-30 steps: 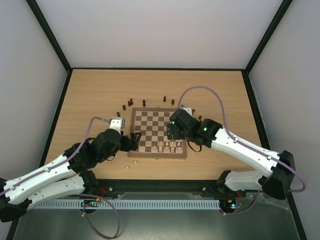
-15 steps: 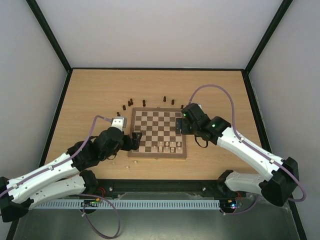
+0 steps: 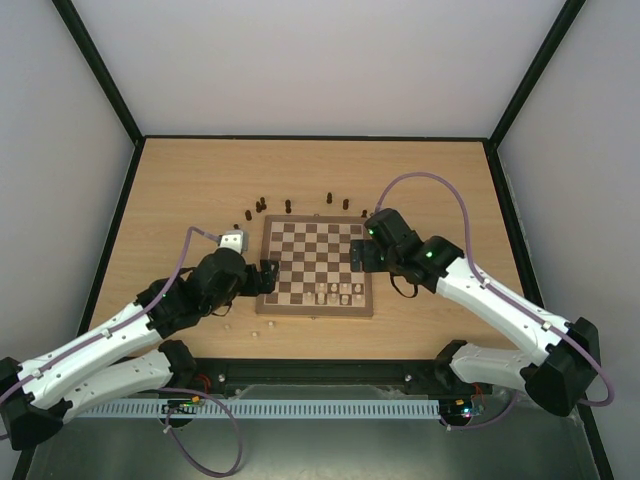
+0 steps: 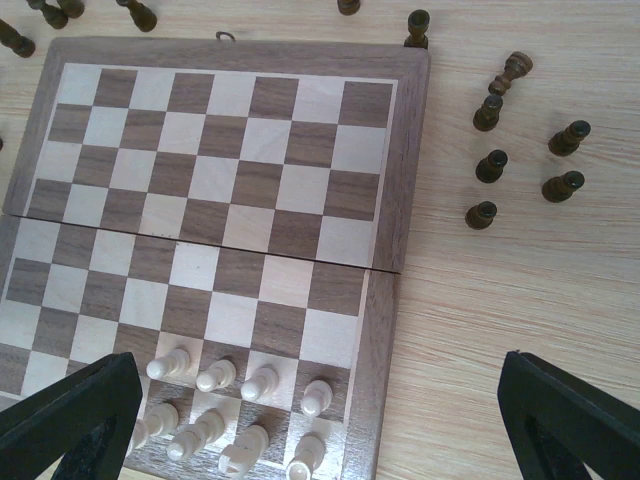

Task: Set up the chess pieces on the board
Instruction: Move the chess piece to the chessboard.

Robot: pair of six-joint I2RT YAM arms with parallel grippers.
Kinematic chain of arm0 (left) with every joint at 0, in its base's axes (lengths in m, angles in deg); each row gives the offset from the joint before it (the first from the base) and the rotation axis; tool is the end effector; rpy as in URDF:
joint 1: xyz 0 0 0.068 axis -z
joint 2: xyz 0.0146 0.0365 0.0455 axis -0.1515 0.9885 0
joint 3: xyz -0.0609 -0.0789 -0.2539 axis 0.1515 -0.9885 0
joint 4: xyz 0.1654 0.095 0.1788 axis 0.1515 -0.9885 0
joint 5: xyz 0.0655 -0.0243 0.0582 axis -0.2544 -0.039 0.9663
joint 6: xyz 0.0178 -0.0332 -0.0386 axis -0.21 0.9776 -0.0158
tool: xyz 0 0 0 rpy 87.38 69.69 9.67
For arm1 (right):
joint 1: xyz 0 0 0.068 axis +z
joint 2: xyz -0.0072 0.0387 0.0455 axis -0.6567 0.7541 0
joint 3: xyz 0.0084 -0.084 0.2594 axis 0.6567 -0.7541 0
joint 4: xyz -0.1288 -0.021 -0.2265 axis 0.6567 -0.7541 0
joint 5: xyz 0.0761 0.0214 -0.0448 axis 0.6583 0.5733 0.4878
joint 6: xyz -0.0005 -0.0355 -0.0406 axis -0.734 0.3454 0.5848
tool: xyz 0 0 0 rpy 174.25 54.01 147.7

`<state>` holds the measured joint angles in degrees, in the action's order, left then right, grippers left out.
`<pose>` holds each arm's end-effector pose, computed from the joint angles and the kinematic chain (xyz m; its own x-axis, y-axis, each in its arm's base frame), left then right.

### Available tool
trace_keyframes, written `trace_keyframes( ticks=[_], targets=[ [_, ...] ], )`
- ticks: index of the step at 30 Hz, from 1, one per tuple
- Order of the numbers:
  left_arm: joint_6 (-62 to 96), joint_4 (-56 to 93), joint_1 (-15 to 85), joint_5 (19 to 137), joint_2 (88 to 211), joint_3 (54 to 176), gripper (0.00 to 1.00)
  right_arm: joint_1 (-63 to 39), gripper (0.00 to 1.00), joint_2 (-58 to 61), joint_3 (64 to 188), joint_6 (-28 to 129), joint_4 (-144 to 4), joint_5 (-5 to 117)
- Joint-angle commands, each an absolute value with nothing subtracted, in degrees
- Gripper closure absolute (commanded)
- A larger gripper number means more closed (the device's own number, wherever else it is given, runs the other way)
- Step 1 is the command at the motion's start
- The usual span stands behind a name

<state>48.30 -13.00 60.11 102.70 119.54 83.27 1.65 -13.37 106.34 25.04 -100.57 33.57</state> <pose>0.1158 -0.1291 0.2793 -0.6707 -0.2074 -0.7121 0.2045 0.8712 -0.4463 0.1863 0.1598 0.2984 -0.6907 0.0643 -0.7203 -0.1806 0.9491 0.2579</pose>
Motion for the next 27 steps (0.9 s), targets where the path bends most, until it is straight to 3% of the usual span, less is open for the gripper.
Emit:
trace_keyframes(
  ticks=[1, 27],
  targets=[
    [48.5, -13.2, 59.4, 102.0, 119.7, 83.1, 0.01, 1.5, 0.01, -14.6, 105.1, 25.9, -100.8, 33.6],
    [48.2, -11.4, 58.9, 98.9, 119.9, 81.2, 0.01, 1.5, 0.01, -17.1, 103.0, 25.2, -101.1, 34.3]
  ],
)
